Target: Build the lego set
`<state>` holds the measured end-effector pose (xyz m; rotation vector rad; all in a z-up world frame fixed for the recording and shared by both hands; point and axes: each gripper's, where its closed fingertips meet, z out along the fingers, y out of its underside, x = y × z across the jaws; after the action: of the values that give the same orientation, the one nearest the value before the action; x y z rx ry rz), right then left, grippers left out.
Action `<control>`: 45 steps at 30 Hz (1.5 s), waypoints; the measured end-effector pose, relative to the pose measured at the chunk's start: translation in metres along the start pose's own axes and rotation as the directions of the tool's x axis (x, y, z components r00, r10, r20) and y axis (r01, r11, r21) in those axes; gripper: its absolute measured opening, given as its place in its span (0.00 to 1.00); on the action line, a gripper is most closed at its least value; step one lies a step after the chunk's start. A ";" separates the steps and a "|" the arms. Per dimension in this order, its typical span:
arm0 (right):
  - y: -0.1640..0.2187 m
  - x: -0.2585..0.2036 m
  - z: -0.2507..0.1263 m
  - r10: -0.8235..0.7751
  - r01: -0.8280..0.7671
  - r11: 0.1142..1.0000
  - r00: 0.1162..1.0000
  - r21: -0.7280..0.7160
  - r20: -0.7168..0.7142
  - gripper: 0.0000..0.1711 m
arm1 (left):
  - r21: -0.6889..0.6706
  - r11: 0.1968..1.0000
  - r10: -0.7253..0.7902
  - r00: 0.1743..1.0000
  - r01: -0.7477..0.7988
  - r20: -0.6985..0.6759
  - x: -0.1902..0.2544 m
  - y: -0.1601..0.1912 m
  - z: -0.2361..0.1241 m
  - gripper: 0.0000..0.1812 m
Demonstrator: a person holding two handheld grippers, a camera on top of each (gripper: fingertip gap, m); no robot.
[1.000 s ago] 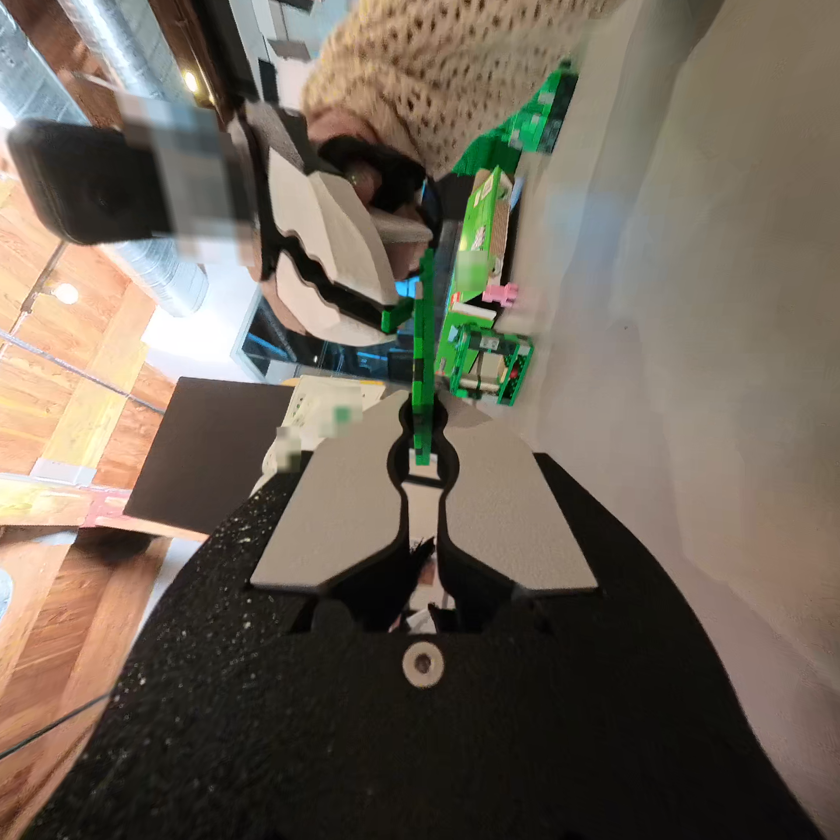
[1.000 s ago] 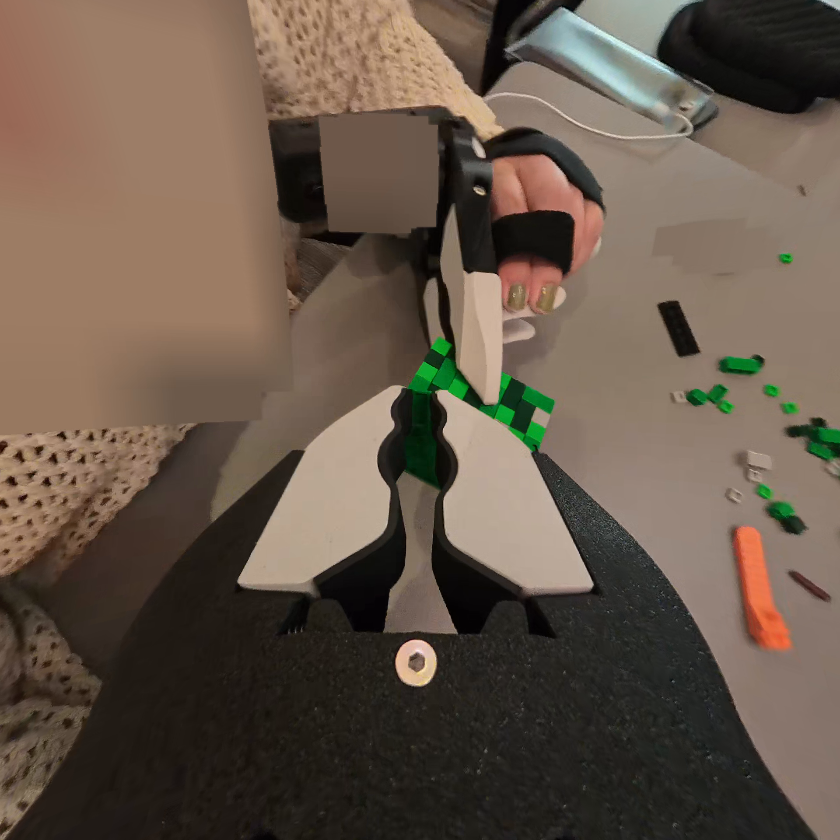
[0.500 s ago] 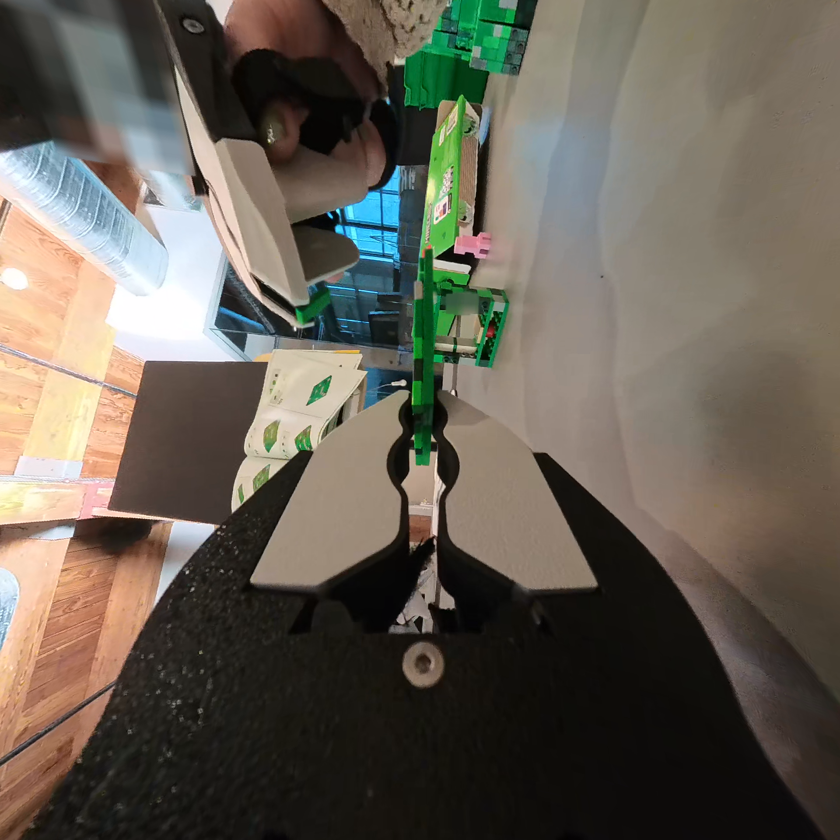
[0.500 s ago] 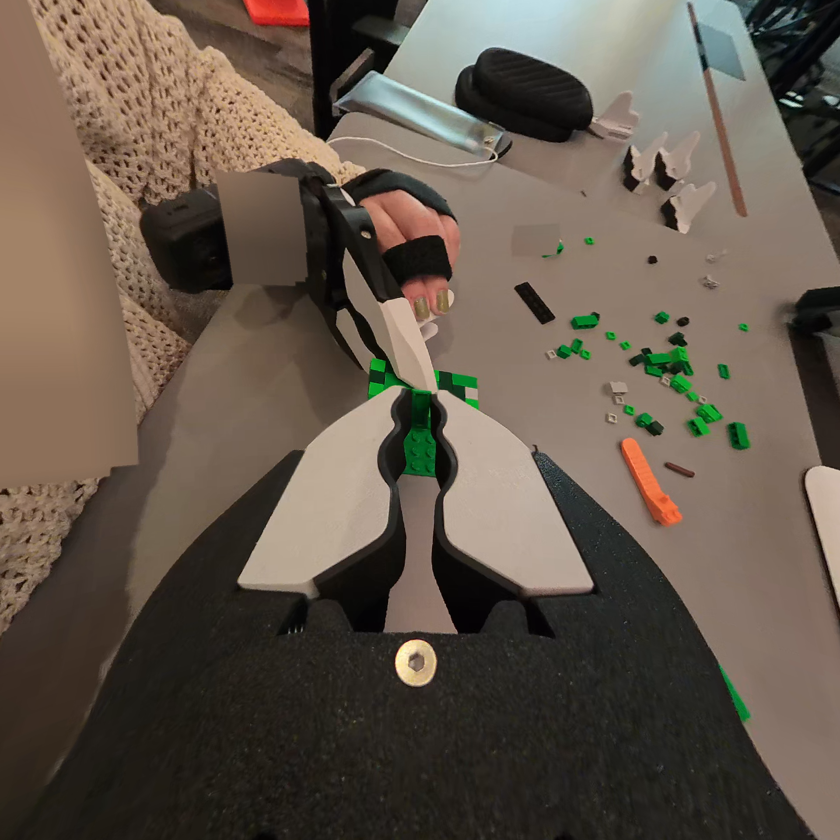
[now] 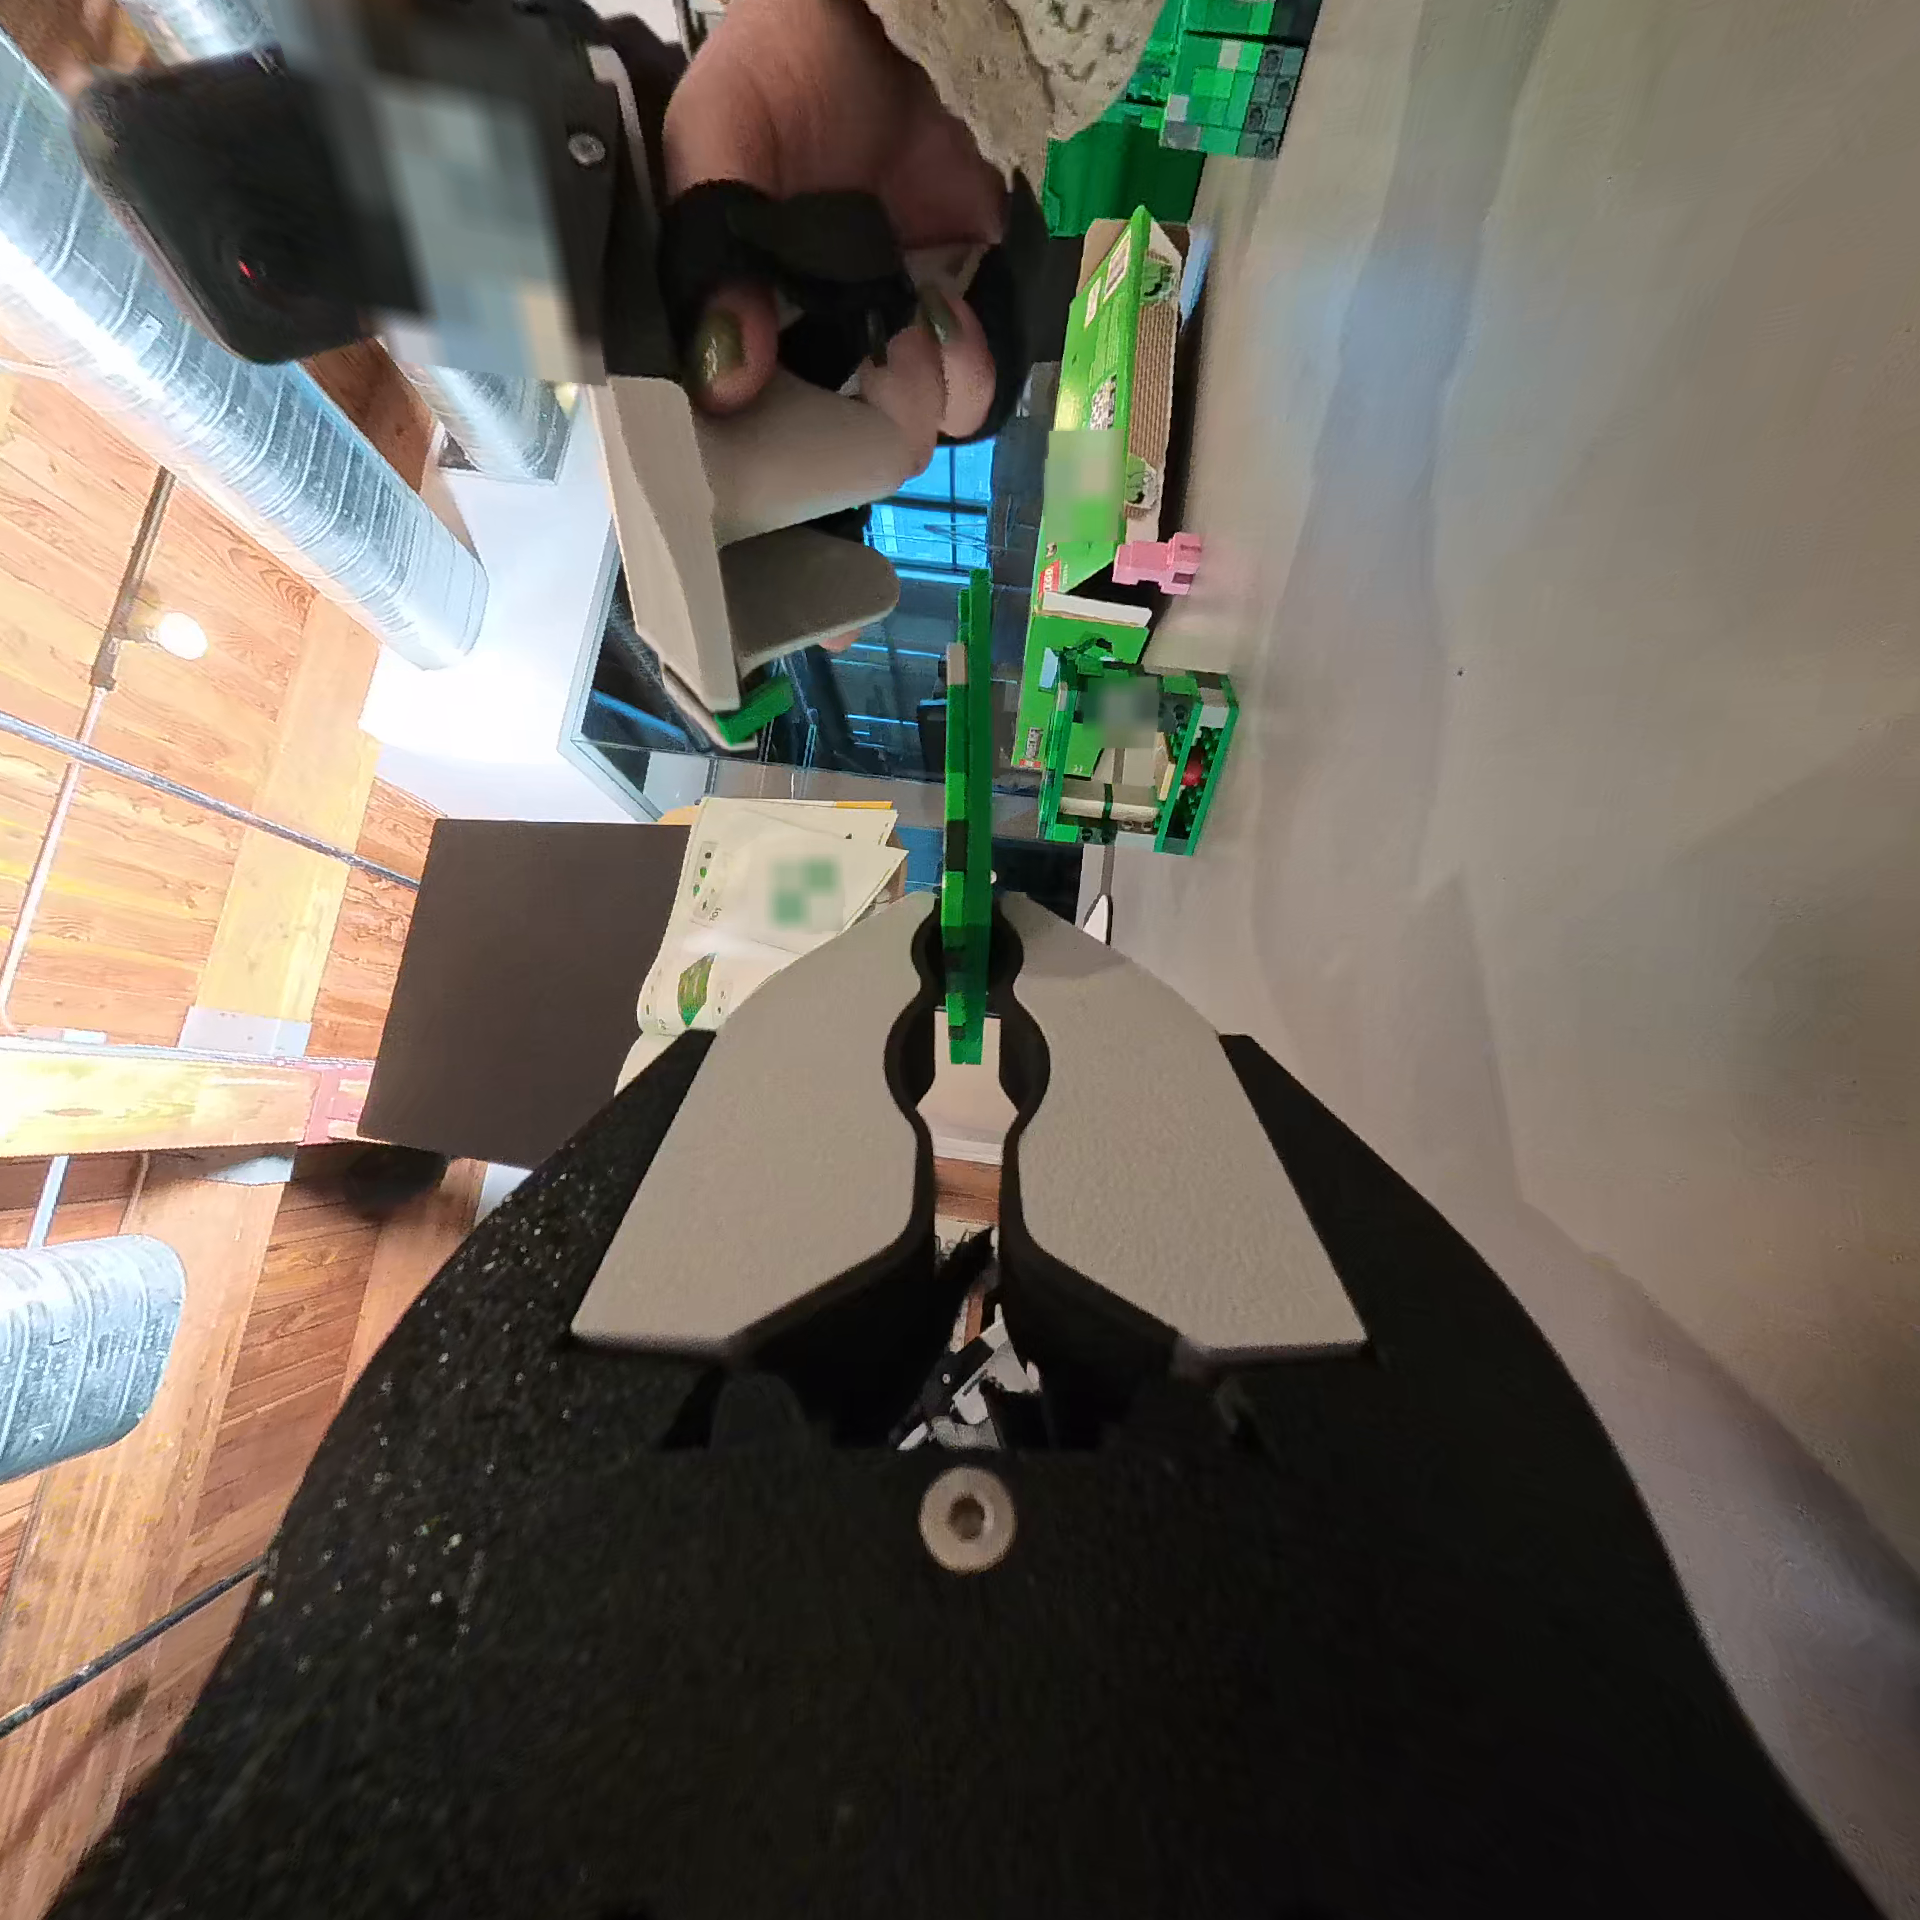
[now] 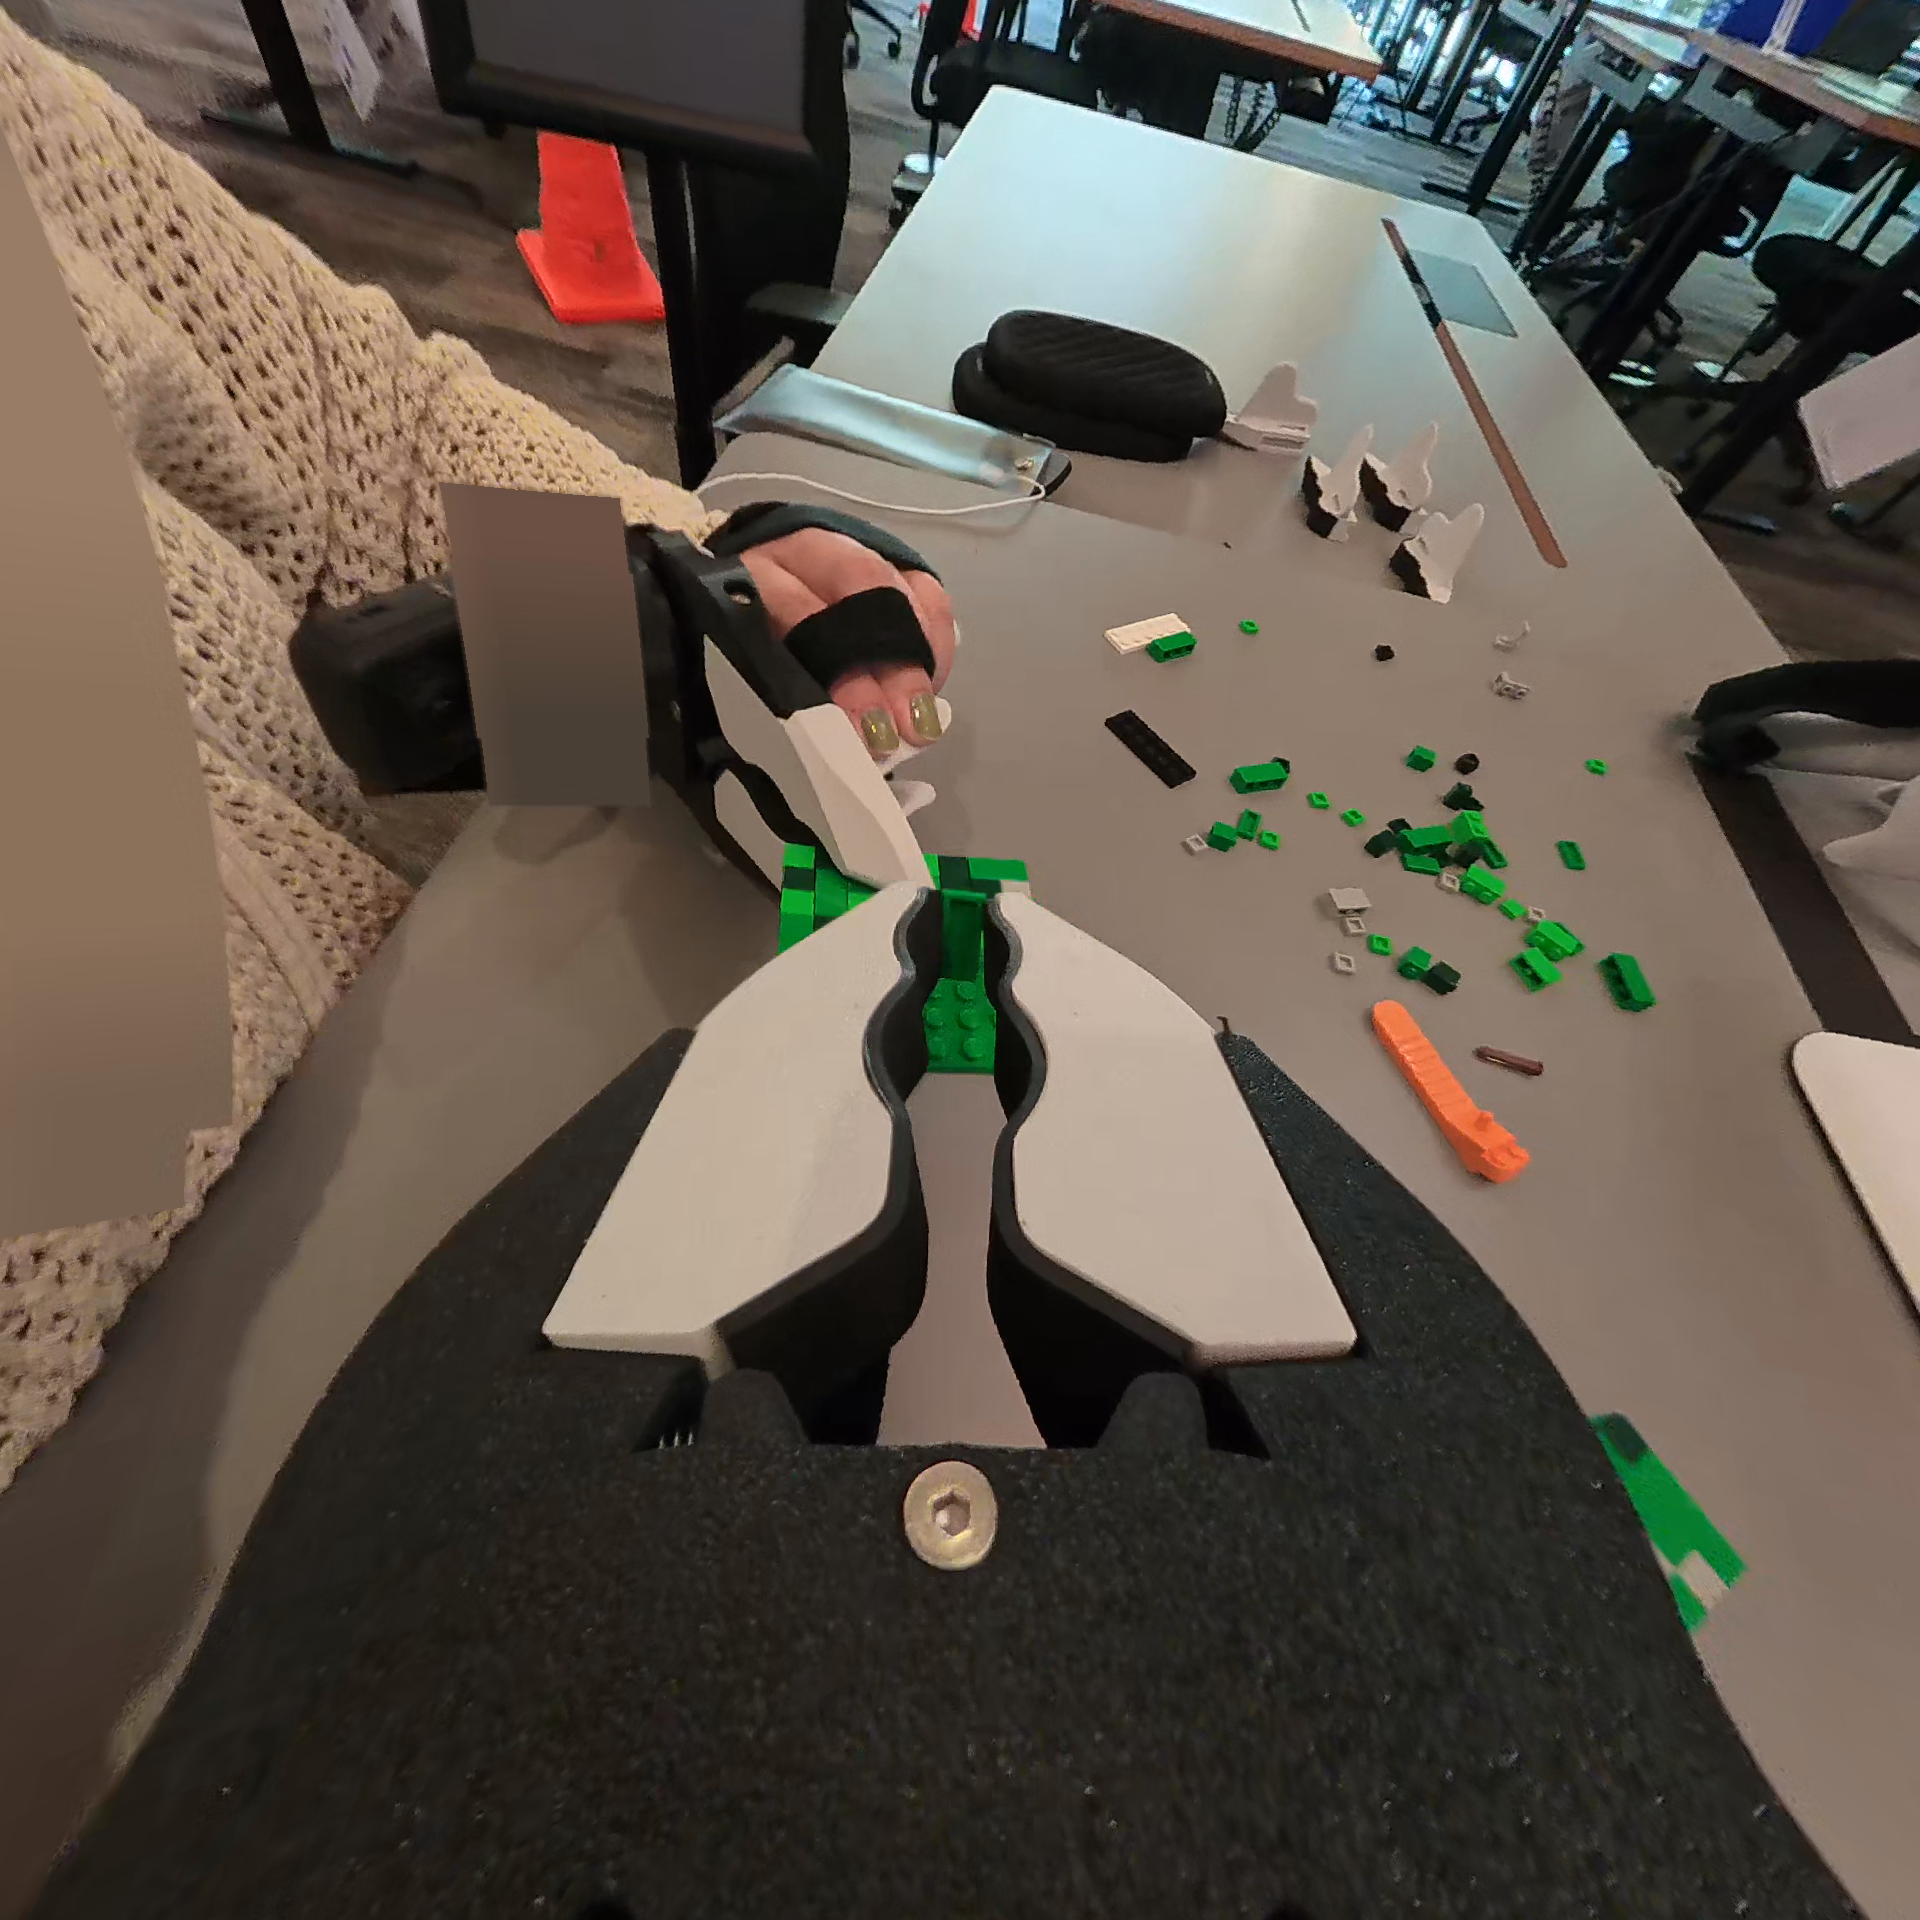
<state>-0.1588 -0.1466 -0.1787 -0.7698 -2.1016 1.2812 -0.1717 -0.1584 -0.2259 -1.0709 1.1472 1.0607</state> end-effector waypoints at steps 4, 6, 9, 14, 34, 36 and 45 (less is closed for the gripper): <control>-0.004 0.001 0.003 0.069 -0.071 0.993 0.997 0.092 0.022 0.04 | -0.019 0.999 -0.028 1.000 0.028 0.013 -0.003 0.005 0.000 0.03; -0.012 0.004 0.003 0.112 -0.117 0.973 0.993 0.201 0.038 0.04 | -0.034 0.998 -0.058 0.998 0.059 0.039 -0.009 0.008 -0.001 0.03; -0.026 0.008 -0.006 0.211 -0.247 0.869 0.969 0.428 0.130 0.04 | -0.048 0.990 -0.126 0.989 0.130 0.081 -0.020 0.012 -0.001 0.03; -0.026 0.018 -0.011 0.309 -0.373 0.706 0.927 0.602 0.211 0.04 | -0.051 0.983 -0.171 0.978 0.178 0.116 -0.028 0.013 -0.002 0.03; -0.028 -0.008 0.003 0.191 -0.270 0.689 0.963 0.672 0.192 0.04 | 0.009 0.974 -0.227 0.960 0.228 0.167 -0.043 0.007 -0.011 0.03; -0.028 -0.008 0.002 0.188 -0.270 0.687 0.963 0.675 0.193 0.04 | 0.012 0.974 -0.227 0.959 0.228 0.171 -0.044 0.007 -0.012 0.03; -0.024 -0.008 -0.006 0.170 -0.256 0.704 0.966 0.662 0.193 0.04 | 0.014 0.973 -0.229 0.958 0.230 0.172 -0.045 0.009 -0.014 0.03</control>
<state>-0.1539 -0.1581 -0.1561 -0.6098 -1.4337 2.1012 -0.1875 -0.1738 -0.1831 -1.0661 0.8584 0.9532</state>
